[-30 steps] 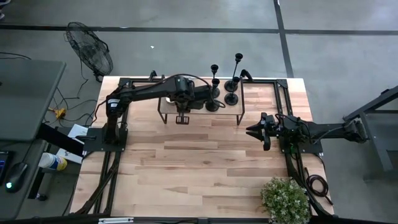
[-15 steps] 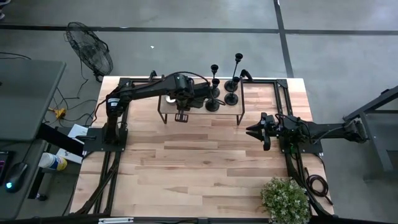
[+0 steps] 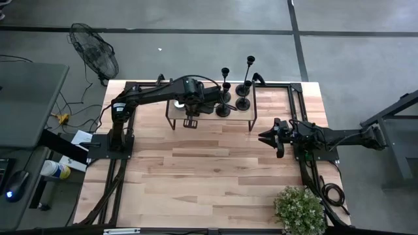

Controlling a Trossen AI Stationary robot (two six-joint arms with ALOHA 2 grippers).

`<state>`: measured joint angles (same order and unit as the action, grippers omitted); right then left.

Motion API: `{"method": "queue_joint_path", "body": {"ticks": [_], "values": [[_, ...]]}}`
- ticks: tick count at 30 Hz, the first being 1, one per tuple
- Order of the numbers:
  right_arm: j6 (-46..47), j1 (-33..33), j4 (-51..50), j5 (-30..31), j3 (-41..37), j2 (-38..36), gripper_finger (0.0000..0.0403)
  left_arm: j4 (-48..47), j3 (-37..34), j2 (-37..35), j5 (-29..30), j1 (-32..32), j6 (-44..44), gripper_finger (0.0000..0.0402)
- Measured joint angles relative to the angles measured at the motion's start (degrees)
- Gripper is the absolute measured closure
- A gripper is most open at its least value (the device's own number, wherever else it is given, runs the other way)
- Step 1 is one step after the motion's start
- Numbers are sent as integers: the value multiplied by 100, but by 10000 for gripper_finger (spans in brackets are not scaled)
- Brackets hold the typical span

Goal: Pick & Place candle stick holders
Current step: Put the yellow scented candle on the shelf and align it with the blue scented candle

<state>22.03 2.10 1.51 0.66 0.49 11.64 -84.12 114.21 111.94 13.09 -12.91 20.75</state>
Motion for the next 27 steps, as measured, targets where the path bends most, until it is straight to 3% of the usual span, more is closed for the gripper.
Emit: {"method": "queue_joint_path", "body": {"ticks": [27], "values": [[1, 1, -1, -1, -1, 0, 304, -52, 0, 0, 96, -22, -22, 401]]}}
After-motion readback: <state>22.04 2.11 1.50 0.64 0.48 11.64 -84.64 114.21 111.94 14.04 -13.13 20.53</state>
